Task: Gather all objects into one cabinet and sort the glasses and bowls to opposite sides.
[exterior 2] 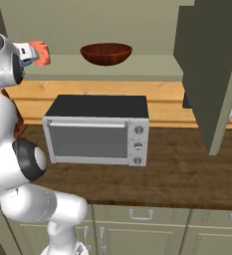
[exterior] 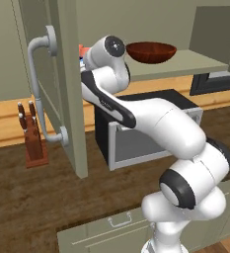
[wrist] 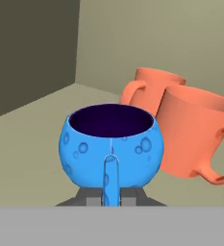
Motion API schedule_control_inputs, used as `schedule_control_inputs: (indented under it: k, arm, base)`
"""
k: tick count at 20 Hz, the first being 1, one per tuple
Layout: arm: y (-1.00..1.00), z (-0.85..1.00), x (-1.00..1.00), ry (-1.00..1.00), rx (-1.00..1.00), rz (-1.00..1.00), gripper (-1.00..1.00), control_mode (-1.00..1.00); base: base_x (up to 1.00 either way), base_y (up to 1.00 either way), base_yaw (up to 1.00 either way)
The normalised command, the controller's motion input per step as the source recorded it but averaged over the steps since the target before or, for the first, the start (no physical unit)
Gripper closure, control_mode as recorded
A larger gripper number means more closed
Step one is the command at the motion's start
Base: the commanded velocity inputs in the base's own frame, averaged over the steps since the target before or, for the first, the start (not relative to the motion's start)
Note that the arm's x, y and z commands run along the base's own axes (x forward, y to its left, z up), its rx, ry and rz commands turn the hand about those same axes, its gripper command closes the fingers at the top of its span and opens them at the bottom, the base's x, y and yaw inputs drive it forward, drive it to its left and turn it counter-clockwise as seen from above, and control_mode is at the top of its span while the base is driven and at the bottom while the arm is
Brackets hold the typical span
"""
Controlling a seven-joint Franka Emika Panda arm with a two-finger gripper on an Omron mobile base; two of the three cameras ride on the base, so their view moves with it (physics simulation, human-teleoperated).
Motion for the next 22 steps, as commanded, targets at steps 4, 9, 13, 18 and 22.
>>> schedule_control_inputs:
  k: [4, 9, 13, 18, 22]
  arm:
    - [0.0, -0.07, 0.29, 0.0, 0.03, 0.0, 1.0, -1.0]
    - [0.03, -0.07, 0.31, 0.0, 0.04, 0.0, 1.0, -1.0]
    - [0.11, -0.1, 0.34, 0.0, 0.03, -0.01, 1.0, -1.0]
    - [0.23, -0.09, -0.02, 0.0, 0.01, 0.0, -1.0, -1.0]
    - [0.08, 0.07, -0.46, 0.0, 0.04, -0.03, -1.0, -1.0]
  base:
    - [0.0, 0.0, 0.0]
    - [0.0, 0.0, 0.0]
    - [0.0, 0.0, 0.0]
    - [0.0, 0.0, 0.0]
    - [0.0, 0.0, 0.0]
